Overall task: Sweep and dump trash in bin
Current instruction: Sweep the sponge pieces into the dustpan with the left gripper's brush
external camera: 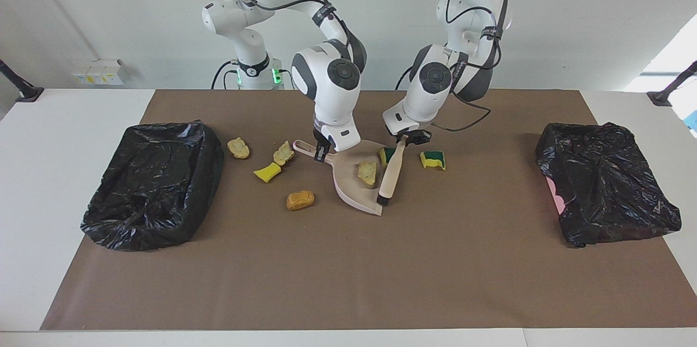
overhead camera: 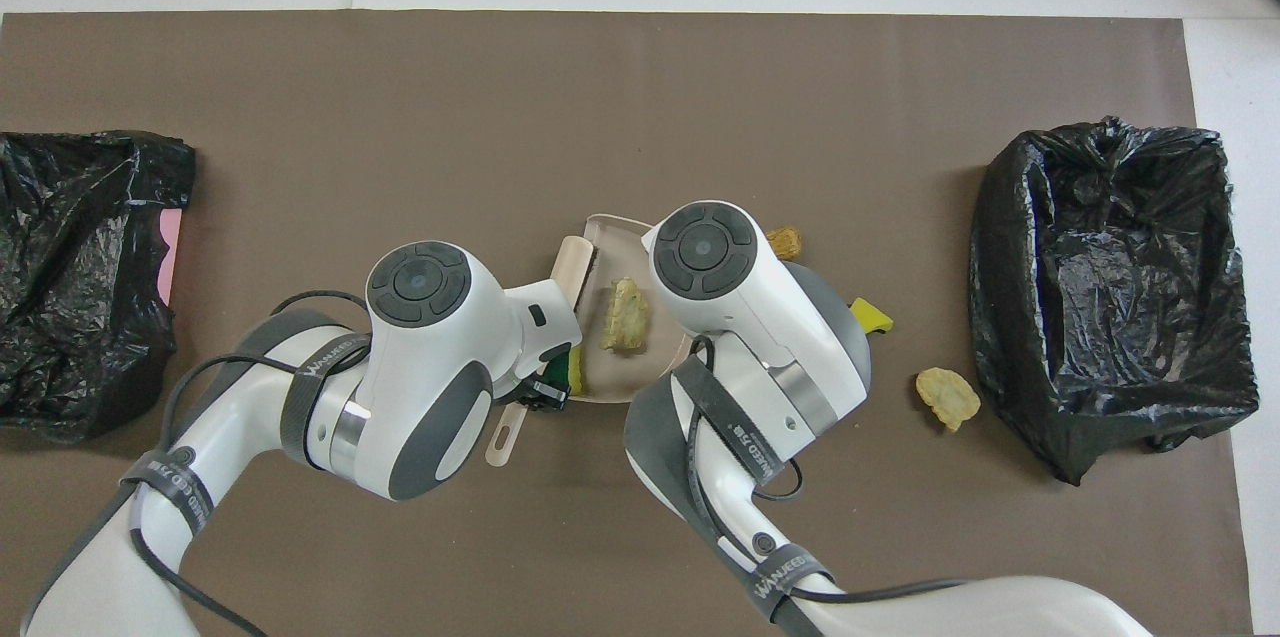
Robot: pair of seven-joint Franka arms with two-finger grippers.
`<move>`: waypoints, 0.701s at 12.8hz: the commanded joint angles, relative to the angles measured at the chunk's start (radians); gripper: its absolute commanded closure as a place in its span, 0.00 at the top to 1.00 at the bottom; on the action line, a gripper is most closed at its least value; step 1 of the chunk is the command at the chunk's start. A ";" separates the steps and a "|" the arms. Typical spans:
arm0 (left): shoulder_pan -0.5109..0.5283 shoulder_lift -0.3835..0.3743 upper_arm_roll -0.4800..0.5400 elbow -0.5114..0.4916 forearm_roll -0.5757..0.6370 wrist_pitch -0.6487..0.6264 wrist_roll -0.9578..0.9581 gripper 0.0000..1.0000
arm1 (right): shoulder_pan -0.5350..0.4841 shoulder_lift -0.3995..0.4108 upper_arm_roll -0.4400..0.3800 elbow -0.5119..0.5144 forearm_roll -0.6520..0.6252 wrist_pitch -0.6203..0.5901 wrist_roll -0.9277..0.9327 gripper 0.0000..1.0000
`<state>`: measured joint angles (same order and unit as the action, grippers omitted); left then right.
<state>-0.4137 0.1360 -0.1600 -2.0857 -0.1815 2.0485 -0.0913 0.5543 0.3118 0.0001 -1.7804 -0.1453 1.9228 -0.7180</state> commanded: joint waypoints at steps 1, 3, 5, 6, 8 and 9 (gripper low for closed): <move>0.035 -0.042 0.023 -0.010 -0.044 -0.046 -0.057 0.00 | 0.003 -0.025 0.005 -0.037 -0.025 0.036 -0.023 0.00; 0.116 -0.102 0.023 0.006 -0.076 -0.118 -0.120 0.00 | 0.001 -0.026 0.005 -0.047 -0.028 0.060 -0.026 0.00; 0.177 -0.162 0.027 0.007 -0.079 -0.206 -0.212 0.00 | 0.001 -0.027 0.005 -0.053 -0.028 0.080 -0.053 0.00; 0.193 -0.183 0.028 0.007 -0.079 -0.255 -0.290 0.00 | -0.001 -0.027 0.005 -0.053 -0.028 0.081 -0.057 0.00; 0.213 -0.206 0.028 -0.008 -0.076 -0.312 -0.358 0.00 | -0.001 -0.027 0.005 -0.054 -0.028 0.081 -0.057 0.00; 0.214 -0.252 0.028 -0.066 -0.076 -0.347 -0.381 0.00 | 0.001 -0.027 0.005 -0.056 -0.028 0.081 -0.058 0.00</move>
<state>-0.2059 -0.0515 -0.1245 -2.0713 -0.2413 1.7408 -0.4128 0.5588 0.3099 -0.0002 -1.8017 -0.1514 1.9814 -0.7478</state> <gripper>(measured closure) 0.744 0.692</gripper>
